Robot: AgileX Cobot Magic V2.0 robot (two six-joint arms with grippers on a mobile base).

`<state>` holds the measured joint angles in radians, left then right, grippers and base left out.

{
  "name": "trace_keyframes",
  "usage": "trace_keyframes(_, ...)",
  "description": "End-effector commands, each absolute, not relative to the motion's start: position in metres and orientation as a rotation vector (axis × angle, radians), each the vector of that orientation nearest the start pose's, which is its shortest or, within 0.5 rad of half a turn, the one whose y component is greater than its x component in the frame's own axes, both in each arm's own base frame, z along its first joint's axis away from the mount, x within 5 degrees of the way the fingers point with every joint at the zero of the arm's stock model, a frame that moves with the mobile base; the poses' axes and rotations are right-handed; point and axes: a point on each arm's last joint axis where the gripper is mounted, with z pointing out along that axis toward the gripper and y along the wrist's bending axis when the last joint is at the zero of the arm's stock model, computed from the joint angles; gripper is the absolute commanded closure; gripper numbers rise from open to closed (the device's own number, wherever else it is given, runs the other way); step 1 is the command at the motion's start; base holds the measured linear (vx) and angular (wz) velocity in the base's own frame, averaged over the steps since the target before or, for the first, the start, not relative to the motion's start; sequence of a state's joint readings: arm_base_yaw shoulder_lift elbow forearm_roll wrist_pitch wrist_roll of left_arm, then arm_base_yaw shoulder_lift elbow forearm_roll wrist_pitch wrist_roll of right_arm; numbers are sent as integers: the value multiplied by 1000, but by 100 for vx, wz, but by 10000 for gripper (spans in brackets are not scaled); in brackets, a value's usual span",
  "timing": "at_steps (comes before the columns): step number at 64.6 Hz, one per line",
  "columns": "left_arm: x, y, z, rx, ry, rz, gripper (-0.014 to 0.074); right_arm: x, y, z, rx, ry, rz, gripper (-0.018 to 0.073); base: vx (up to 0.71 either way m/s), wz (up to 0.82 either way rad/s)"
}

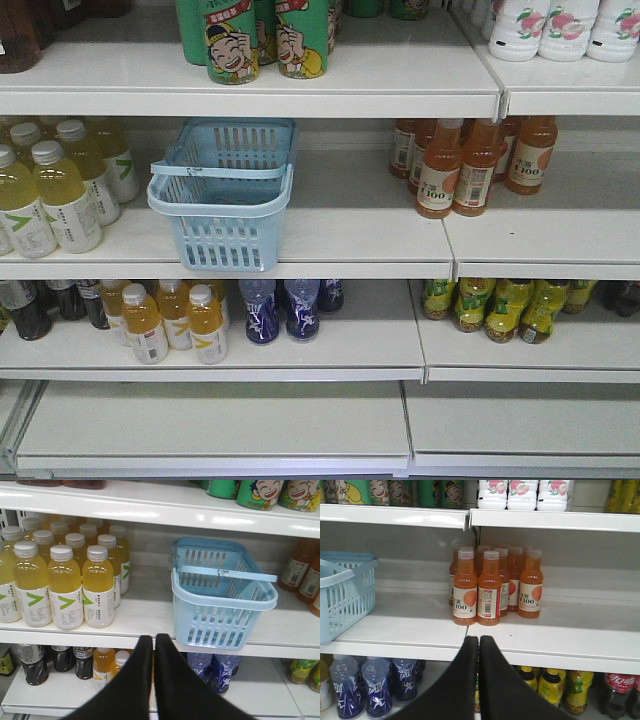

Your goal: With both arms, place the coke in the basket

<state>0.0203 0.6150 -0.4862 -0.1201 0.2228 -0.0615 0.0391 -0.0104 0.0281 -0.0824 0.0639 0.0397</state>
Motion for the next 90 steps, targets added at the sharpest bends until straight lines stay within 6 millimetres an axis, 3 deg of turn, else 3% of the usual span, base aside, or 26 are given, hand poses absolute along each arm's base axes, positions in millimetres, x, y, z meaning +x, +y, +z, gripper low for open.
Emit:
trace_keyframes(1,141,2,323,-176,1708,-142,602,56,2,202,-64,1485,-18,568,0,0)
trace_keyframes(9,153,2,324,-157,1736,-117,582,56,2,202,-64,1485,-18,568,0,0)
trace_keyframes(17,164,2,327,-151,1774,-110,507,56,2,202,-64,1485,-18,568,0,0)
trace_keyframes(38,175,2,331,-155,1783,-118,120,56,2,202,-64,1485,-18,568,0,0)
trace_keyframes(45,180,1,327,-234,1790,-188,41,56,2,202,-64,1485,-18,568,0,0)
trace_keyframes(58,201,-2,311,-654,1797,-535,31,56,2,202,-64,1485,-18,568,0,0)
trace_keyframes(71,241,-20,289,-1095,1784,-872,31,56,2,202,-64,1485,-18,568,0,0)
trace_keyframes(90,315,-63,281,-1255,1839,-1072,31,56,2,202,-64,1485,-18,568,0,0)
